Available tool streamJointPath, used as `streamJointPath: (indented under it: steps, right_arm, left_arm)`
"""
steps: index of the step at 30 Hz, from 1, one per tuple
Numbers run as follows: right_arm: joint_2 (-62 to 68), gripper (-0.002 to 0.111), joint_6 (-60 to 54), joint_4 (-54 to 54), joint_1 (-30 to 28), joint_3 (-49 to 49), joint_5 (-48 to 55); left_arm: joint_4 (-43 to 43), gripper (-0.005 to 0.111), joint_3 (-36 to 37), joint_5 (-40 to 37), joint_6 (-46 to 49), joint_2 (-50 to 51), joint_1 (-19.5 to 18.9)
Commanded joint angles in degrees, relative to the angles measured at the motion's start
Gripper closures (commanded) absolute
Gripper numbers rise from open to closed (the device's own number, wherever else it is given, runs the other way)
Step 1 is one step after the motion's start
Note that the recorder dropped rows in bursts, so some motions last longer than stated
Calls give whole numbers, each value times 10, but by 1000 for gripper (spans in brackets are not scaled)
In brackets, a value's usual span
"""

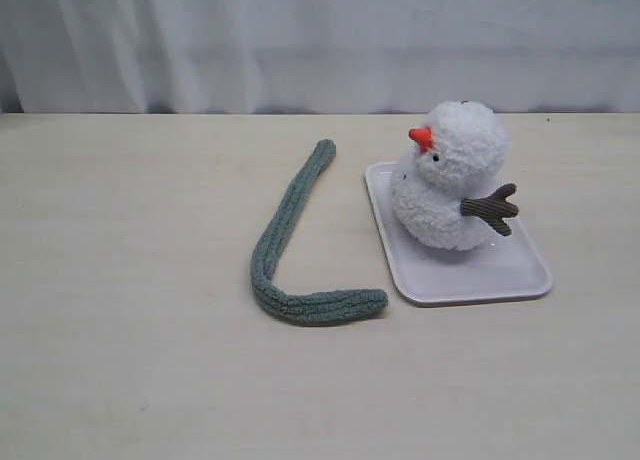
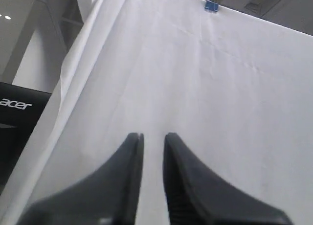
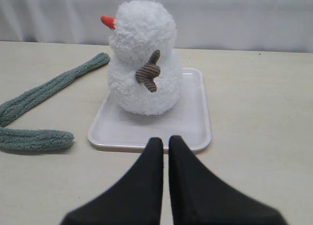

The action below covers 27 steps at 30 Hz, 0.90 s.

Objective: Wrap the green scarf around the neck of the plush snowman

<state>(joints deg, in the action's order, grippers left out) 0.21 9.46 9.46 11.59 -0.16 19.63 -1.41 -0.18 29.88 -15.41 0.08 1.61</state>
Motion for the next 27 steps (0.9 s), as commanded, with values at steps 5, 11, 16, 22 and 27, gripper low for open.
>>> streamJointPath:
  steps: [5, 11, 16, 22, 27]
  right_arm:
    - [-2, 104, -2, 0, -3, 2, 0]
    - [-2, 104, -2, 0, -3, 2, 0]
    - [-2, 104, -2, 0, -3, 2, 0]
    - [-2, 104, -2, 0, -3, 2, 0]
    - [-2, 104, -2, 0, -3, 2, 0]
  left_arm:
    - [-30, 17, -46, 54, -42, 46, 4]
    - [-104, 12, -101, 60, -109, 176, 4]
    - [-311, 13, -212, -41, -237, 356, 4]
    - [-411, 13, -257, -47, -301, 555, 4]
    - [-539, 18, -317, -88, -415, 682, 4]
